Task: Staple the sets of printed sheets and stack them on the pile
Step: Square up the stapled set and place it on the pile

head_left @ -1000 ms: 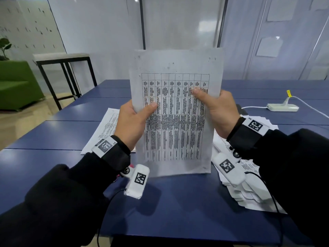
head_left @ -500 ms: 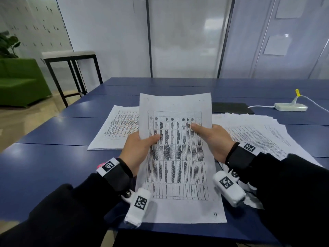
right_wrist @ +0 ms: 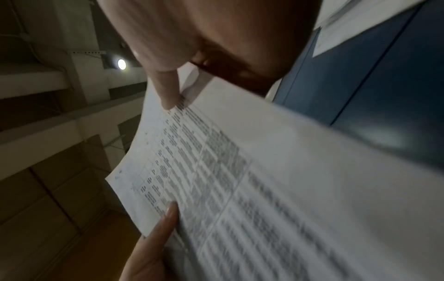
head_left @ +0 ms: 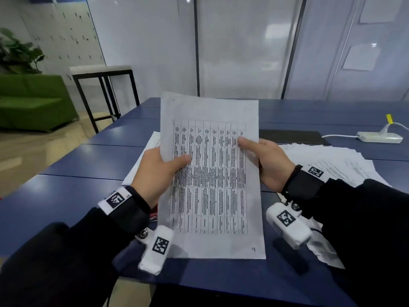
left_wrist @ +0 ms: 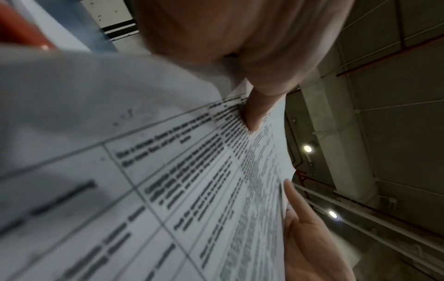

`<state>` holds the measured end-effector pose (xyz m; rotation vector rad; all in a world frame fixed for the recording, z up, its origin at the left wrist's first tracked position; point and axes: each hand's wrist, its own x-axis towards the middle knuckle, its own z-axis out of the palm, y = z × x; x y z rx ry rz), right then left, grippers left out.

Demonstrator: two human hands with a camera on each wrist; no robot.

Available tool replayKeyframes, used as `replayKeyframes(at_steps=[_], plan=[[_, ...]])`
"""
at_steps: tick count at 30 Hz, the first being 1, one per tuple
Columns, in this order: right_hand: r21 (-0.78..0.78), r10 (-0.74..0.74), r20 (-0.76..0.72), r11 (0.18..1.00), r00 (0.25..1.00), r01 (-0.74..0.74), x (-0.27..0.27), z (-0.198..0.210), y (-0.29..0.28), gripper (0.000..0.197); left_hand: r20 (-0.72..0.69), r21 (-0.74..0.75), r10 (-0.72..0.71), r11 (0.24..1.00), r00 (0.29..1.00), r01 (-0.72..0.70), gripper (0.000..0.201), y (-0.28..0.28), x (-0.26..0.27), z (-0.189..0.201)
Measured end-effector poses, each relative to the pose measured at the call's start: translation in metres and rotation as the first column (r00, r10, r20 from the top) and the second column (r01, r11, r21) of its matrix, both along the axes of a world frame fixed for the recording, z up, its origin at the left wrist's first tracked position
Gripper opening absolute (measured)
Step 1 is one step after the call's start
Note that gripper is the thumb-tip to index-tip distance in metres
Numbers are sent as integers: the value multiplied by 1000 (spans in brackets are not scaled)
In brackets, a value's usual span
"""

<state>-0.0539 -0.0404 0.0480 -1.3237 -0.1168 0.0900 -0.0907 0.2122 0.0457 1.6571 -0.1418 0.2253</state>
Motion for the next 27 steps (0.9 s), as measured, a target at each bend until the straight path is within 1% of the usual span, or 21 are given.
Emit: replayKeyframes(at_steps=[1,2,3,5,6,7,9,12,14,15,17,20,23,26,27], plan=[[1,-24,76,1000,997,24,-1,13,4,44,65,-9,27,1000,998,-26,14,-1,-1,9],[-21,-68,172,997,983,73,-3,28,7,37,139,-31,51,998,989,-47,14,-3,0,18],[-56,-111,275,990,955,131,-7,45,10,28,209,-60,68,997,975,-57,15,-5,1,27],[-109,-155,467,967,871,230,-14,76,12,14,330,-116,90,992,940,-54,18,-12,4,44],[-103,-165,529,961,833,256,-16,85,10,12,376,-138,100,989,921,-51,19,-15,6,50],[-83,-174,558,961,811,263,-16,89,8,11,409,-155,111,987,906,-51,17,-19,7,52],[-42,-217,554,957,804,288,-14,79,3,12,410,-172,133,983,902,-66,13,-28,10,46],[-70,-283,470,932,836,355,-14,36,-6,11,296,-108,125,989,947,-97,12,-40,9,12],[-90,-299,400,928,866,361,-18,11,-11,7,219,-59,102,994,970,-91,11,-43,9,-10],[-90,-298,378,931,877,355,-20,4,-14,7,200,-48,89,996,976,-80,13,-43,10,-15],[-90,-287,370,936,883,341,-20,2,-19,10,186,-43,69,997,980,-62,18,-44,12,-18],[-106,-264,387,939,883,327,-19,6,-21,18,191,-35,48,999,980,-42,14,-46,13,-15],[-111,-246,354,947,902,302,-16,2,-20,14,142,-21,26,1000,990,-23,11,-40,13,-17],[-144,-171,267,966,949,215,-11,-1,-19,22,52,13,-23,1000,998,22,19,-25,13,-15],[-167,-124,239,972,963,167,-9,-2,-18,25,32,14,-41,999,999,40,17,-18,11,-14]])
